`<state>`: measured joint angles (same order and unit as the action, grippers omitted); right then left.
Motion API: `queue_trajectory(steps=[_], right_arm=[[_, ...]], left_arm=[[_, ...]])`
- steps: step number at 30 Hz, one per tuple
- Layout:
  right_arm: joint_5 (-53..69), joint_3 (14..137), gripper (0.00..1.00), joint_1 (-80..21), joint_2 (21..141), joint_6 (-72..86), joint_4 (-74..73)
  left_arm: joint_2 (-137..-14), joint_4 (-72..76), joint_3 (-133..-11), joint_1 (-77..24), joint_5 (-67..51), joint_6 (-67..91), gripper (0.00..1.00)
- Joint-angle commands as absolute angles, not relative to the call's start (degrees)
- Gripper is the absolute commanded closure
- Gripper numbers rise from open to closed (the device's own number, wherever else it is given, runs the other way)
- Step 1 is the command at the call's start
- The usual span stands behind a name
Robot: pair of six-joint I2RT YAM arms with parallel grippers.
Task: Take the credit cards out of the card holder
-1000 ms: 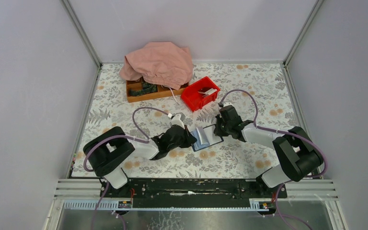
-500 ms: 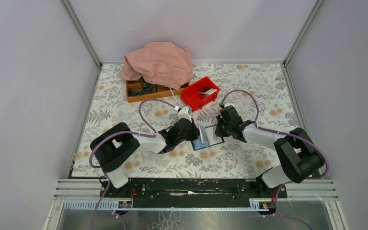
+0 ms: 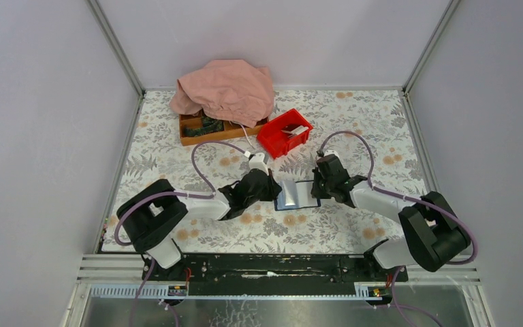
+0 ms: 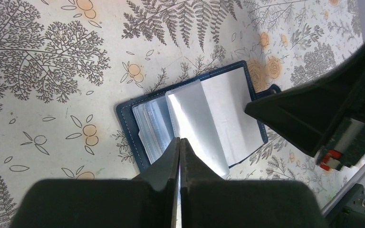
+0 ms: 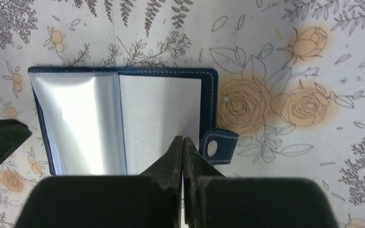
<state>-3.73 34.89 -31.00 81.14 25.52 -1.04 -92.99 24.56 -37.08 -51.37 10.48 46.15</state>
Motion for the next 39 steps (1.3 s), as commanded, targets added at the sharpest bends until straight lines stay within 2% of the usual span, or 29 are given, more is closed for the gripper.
queue_trajectory(steps=[1,6,8,14,16,26,39], right_arm=[[-5.2,33.5,1.0,-30.9,75.3,26.0,-2.9],[-7.1,33.6,1.0,-30.9,70.9,25.0,-4.8],[-7.3,33.7,1.0,-30.9,70.7,24.6,-5.6],[-7.7,32.5,1.0,-30.9,71.2,24.3,-5.3],[-7.8,32.2,1.0,-30.9,71.3,24.3,-5.2],[-7.7,31.3,1.0,-30.9,73.3,24.4,-3.6],[-7.3,31.2,1.0,-30.9,76.9,24.5,-1.9]], left_arm=[[-96.0,24.5,-39.5,-51.4,9.6,44.1,0.98],[-96.4,23.5,-40.0,-51.4,9.4,45.5,0.98],[-95.2,23.4,-39.0,-51.3,9.7,46.0,0.93],[-92.9,23.7,-35.9,-51.3,9.2,49.5,0.49],[-92.5,23.3,-35.6,-51.3,9.0,49.8,0.43],[-91.5,29.4,-33.5,-51.3,5.0,50.1,0.49],[-90.7,30.2,-34.3,-51.3,3.8,49.1,0.5]])
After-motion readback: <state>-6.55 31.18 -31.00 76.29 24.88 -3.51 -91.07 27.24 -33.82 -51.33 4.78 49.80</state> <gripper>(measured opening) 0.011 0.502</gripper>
